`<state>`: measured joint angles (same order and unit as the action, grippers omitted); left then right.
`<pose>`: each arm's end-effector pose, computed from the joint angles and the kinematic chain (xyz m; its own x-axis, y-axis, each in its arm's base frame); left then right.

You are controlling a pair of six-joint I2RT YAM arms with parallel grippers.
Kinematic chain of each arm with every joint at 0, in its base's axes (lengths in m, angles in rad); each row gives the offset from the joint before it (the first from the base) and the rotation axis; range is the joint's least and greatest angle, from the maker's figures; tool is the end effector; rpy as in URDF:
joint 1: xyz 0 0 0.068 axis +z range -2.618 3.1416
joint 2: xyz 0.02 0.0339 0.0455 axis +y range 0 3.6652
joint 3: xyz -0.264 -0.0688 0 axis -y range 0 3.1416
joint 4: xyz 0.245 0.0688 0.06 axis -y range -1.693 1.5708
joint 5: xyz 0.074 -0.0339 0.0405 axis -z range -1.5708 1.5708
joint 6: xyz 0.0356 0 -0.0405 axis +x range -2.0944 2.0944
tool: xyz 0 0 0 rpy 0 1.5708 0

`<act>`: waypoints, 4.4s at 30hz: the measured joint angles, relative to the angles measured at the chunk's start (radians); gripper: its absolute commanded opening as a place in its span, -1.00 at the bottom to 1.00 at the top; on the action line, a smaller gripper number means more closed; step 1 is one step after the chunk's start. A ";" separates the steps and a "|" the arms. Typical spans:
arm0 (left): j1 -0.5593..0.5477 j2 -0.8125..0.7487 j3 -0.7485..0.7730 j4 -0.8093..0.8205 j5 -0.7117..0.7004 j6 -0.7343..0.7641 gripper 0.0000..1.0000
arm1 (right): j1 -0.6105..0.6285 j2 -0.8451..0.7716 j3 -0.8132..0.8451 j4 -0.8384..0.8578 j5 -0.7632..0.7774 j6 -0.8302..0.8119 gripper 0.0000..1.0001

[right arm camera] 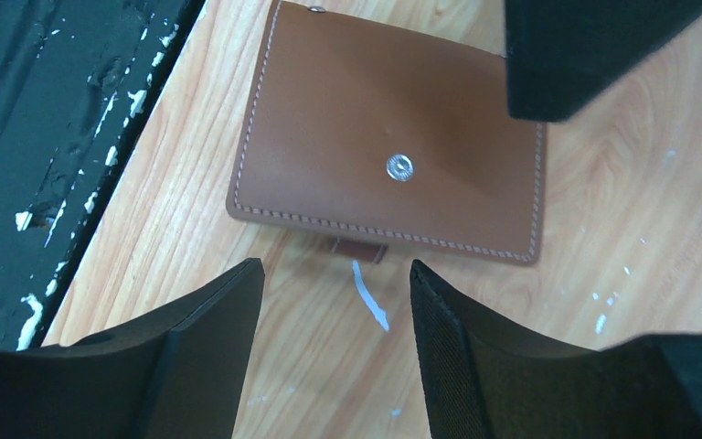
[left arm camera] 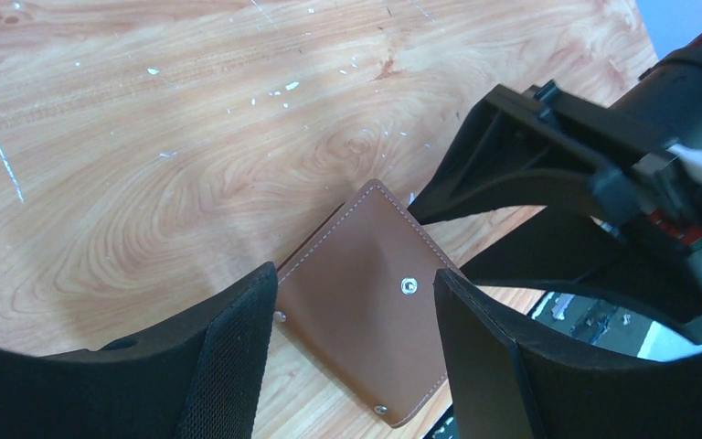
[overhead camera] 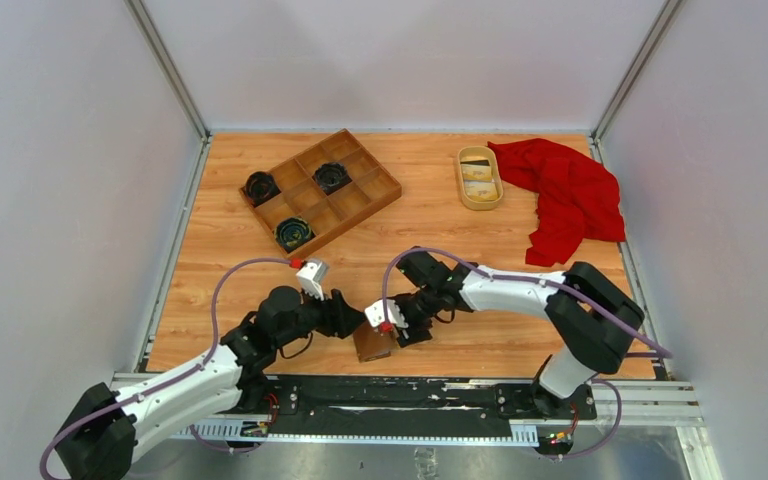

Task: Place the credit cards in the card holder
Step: Close the card holder at the center of the board.

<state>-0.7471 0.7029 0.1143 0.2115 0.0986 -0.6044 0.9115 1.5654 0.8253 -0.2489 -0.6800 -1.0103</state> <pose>0.1131 -0.1095 0.1577 -0.6447 -0.1737 -0.7444 0.4581 0.6918 -0.5582 0.1635 0.2475 0.1716 0.4278 -0.5232 -0.7371 -0.8727 -0.4513 -0.1862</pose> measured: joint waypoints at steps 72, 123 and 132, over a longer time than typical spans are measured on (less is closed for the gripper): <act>0.013 0.676 0.261 0.113 0.116 -0.014 -0.30 | -0.201 0.053 0.064 -0.017 -0.105 0.306 0.07; 0.010 0.408 0.201 -0.165 0.047 -0.031 0.07 | -0.344 0.195 0.154 -0.257 -0.101 1.150 -0.58; -0.037 0.570 0.249 -0.018 0.102 -0.039 0.06 | -0.344 0.208 0.219 -0.283 -0.045 1.075 -0.99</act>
<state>-0.7845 1.2728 0.3634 0.1936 0.2005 -0.6430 0.5678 1.7729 1.0447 -0.5320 -0.7250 0.0650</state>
